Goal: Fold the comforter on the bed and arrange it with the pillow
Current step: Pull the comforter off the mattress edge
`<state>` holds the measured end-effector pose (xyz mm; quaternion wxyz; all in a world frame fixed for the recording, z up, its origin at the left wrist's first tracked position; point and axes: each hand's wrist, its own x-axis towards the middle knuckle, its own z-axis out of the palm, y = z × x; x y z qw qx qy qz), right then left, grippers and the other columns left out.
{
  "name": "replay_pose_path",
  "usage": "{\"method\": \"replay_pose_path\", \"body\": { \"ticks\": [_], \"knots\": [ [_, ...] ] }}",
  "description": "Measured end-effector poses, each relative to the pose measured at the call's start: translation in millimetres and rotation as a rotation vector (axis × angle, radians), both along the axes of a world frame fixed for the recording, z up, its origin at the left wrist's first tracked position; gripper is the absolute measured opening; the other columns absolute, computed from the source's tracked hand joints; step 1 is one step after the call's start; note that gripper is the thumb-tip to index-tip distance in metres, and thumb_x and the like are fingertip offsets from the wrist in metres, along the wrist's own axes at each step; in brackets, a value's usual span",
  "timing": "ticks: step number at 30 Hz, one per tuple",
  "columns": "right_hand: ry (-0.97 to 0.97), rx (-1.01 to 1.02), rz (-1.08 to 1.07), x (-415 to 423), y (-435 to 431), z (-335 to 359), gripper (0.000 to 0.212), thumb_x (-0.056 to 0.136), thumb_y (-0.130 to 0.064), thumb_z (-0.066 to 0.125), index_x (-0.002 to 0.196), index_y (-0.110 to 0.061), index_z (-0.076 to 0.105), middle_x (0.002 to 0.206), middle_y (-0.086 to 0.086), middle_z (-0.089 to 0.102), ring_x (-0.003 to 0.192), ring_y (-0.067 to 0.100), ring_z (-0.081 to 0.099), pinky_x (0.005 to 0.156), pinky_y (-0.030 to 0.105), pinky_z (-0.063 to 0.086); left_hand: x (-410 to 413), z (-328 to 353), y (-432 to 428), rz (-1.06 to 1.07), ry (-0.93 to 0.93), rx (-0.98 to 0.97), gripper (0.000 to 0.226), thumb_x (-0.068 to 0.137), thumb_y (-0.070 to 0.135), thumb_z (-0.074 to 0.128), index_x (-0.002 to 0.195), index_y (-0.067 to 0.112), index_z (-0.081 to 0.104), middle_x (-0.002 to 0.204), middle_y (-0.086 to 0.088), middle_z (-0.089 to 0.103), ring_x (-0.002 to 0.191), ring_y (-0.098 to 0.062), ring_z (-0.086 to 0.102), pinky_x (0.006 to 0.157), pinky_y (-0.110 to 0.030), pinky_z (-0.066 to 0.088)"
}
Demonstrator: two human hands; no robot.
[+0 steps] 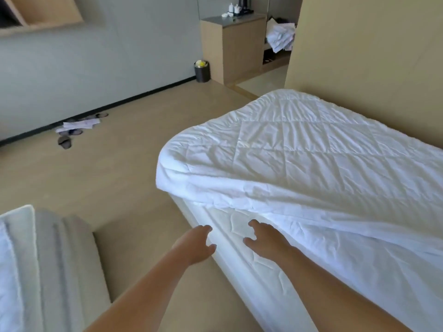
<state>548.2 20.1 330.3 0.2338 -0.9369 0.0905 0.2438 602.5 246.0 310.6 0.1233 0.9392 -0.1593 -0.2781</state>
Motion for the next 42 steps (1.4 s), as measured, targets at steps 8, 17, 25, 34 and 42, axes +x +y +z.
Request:
{"method": "replay_pose_path", "body": {
  "ticks": [8,17,25,34,42],
  "knots": [
    [0.051,0.023,0.087,122,124,-14,0.059,0.095,-0.05,0.051,0.146,-0.023,0.038,0.129,0.001,0.057,0.117,0.019,0.057,0.096,0.036,0.049,86,3,144,0.175,0.009,0.028,0.066,0.093,0.048,0.055,0.15,0.021,0.037,0.151,-0.002,0.046,0.138,-0.022,0.045,0.111,-0.038,0.039],
    [0.146,0.136,-0.027,245,158,-103,0.055,0.095,-0.044,0.053,0.145,-0.023,0.039,0.131,0.0,0.057,0.116,0.02,0.057,0.09,0.032,0.048,225,-53,164,0.177,0.125,-0.022,0.061,0.097,0.038,0.056,0.151,0.017,0.037,0.15,-0.005,0.045,0.137,-0.023,0.044,0.111,-0.035,0.037],
    [0.493,0.731,-0.918,348,186,-210,0.029,0.093,-0.037,0.065,0.115,-0.018,0.059,0.11,0.009,0.066,0.103,0.024,0.067,0.092,0.039,0.056,360,-160,156,0.707,0.499,-0.331,0.056,0.09,0.04,0.068,0.139,0.018,0.051,0.134,-0.001,0.058,0.118,-0.019,0.059,0.102,-0.043,0.051],
    [0.517,1.222,-1.789,400,238,-275,0.059,0.084,-0.035,0.077,0.131,-0.01,0.05,0.133,0.018,0.055,0.124,0.029,0.052,0.103,0.051,0.047,434,-246,157,1.338,1.046,-0.626,0.024,0.103,0.028,0.052,0.121,0.013,0.056,0.137,-0.013,0.054,0.113,-0.029,0.059,0.104,-0.05,0.048],
    [0.013,1.335,-2.178,454,294,-294,0.061,0.077,-0.031,0.079,0.133,-0.019,0.061,0.129,0.004,0.069,0.118,0.022,0.065,0.094,0.041,0.053,500,-288,152,1.494,1.299,-0.862,0.06,0.091,0.045,0.067,0.132,0.003,0.057,0.127,-0.017,0.067,0.117,-0.034,0.064,0.102,-0.049,0.051]
  ]
}}
